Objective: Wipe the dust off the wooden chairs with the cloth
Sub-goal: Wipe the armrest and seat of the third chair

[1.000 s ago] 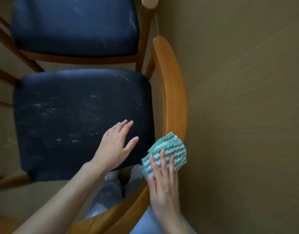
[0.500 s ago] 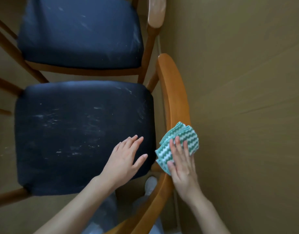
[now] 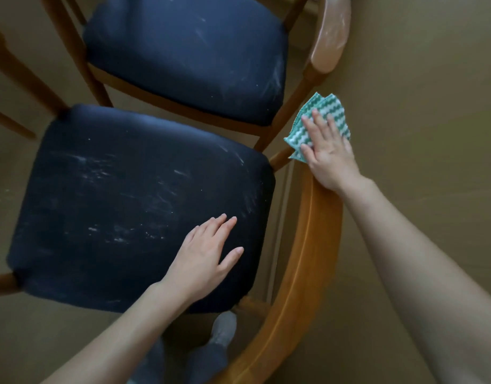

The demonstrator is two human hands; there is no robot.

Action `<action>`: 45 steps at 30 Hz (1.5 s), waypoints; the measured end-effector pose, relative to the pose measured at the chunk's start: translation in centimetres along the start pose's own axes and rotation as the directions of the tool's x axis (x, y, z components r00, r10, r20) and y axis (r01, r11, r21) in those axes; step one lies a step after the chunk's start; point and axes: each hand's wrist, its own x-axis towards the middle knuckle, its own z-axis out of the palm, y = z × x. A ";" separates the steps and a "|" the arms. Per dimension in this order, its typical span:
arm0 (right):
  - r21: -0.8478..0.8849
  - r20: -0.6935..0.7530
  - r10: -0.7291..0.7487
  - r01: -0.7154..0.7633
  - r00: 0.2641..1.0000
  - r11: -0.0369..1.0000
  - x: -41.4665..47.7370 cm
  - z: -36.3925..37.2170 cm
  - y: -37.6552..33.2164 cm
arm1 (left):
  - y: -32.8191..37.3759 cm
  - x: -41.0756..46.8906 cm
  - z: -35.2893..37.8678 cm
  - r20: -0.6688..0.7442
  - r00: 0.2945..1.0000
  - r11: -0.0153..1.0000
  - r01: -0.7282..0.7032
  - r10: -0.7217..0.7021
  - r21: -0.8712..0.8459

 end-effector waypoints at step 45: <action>-0.527 0.430 -0.144 0.377 0.892 0.762 -13.8 1.6 -5.3 | -4.1 -3.8 -1.2 0.079 0.997 0.996 0.008 -0.016 0.089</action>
